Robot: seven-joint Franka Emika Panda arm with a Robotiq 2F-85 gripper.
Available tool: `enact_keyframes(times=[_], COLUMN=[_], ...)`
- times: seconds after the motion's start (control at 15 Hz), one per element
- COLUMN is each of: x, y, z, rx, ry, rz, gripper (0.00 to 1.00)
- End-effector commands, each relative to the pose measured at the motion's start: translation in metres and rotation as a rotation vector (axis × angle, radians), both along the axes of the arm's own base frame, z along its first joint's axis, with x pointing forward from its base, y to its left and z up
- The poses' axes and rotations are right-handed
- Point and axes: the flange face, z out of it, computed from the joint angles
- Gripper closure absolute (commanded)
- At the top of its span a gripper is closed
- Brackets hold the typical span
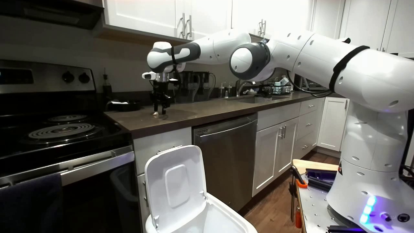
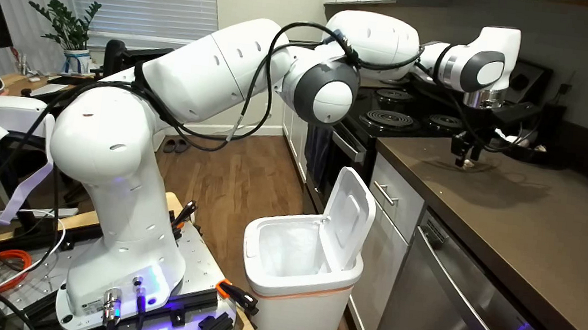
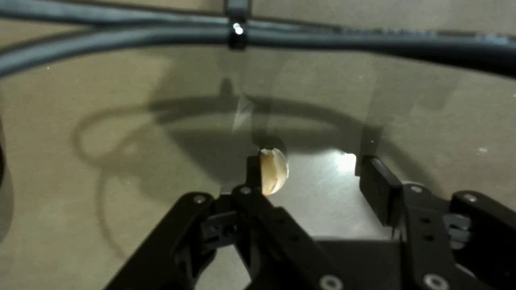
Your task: Put the paper on the counter in the bin
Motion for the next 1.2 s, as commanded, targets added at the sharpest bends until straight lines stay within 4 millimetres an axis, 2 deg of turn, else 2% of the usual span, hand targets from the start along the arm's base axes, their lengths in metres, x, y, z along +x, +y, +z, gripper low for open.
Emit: enact_keyframes(times=[0.0, 0.13, 0.2, 0.47, 0.6, 0.73, 0.8, 0.87, 0.93, 1.0, 1.13], x=[-0.001, 0.000, 0.000, 0.001, 0.002, 0.002, 0.002, 0.002, 0.002, 0.001, 0.001], y=[-0.005, -0.005, -0.004, 0.000, 0.001, 0.003, 0.003, 0.003, 0.003, 0.002, 0.003], z=[0.003, 0.004, 0.004, 0.002, 0.000, -0.004, -0.005, -0.007, -0.006, -0.006, -0.006], rx=[0.013, 0.015, 0.016, 0.024, 0.028, 0.032, 0.034, 0.035, 0.036, 0.035, 0.030], ry=[-0.003, -0.007, -0.010, -0.011, -0.008, -0.004, -0.002, 0.000, 0.002, 0.006, 0.011], rz=[0.033, 0.036, 0.039, 0.056, 0.060, 0.065, 0.067, 0.069, 0.071, 0.072, 0.076], gripper=[0.29, 0.21, 0.25, 0.30, 0.38, 0.36, 0.47, 0.50, 0.66, 0.75, 0.82])
